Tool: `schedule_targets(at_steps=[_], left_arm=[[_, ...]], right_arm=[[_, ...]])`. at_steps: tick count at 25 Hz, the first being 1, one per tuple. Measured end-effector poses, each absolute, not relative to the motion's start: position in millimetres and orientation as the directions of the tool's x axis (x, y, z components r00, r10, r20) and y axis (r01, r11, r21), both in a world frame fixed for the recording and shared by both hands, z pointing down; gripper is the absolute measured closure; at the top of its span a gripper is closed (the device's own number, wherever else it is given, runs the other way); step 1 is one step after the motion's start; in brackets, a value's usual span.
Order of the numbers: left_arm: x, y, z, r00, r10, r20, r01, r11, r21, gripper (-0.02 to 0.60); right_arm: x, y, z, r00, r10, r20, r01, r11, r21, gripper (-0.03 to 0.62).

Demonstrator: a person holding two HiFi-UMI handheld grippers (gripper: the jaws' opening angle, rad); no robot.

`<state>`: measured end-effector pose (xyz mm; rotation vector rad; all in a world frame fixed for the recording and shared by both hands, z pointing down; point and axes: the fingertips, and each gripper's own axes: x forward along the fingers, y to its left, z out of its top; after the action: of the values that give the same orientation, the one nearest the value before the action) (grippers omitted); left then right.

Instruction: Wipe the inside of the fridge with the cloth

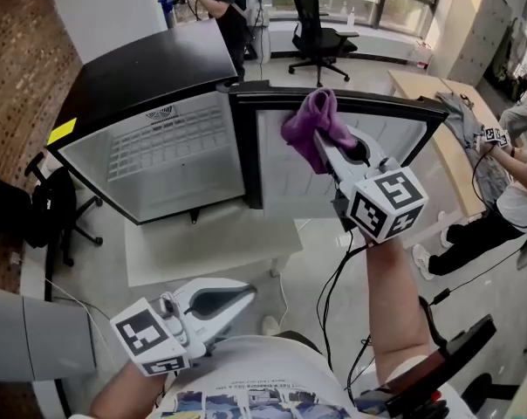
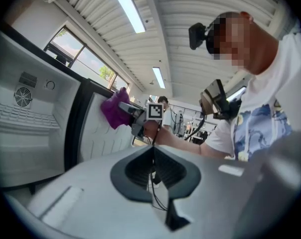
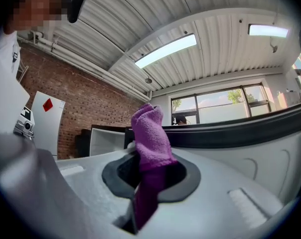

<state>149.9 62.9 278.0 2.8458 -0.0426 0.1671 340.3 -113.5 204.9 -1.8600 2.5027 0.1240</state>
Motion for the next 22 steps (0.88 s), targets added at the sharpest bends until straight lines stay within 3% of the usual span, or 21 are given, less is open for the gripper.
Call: schedule_targets(at_steps=[22], left_arm=[[224,90,287,0.982,0.126,0.139,0.082,-0.955,0.285,0.574]], right_arm=[[529,-21,217,0.145,-0.989,0.007,-0.988,-0.144,0.055,0.542]])
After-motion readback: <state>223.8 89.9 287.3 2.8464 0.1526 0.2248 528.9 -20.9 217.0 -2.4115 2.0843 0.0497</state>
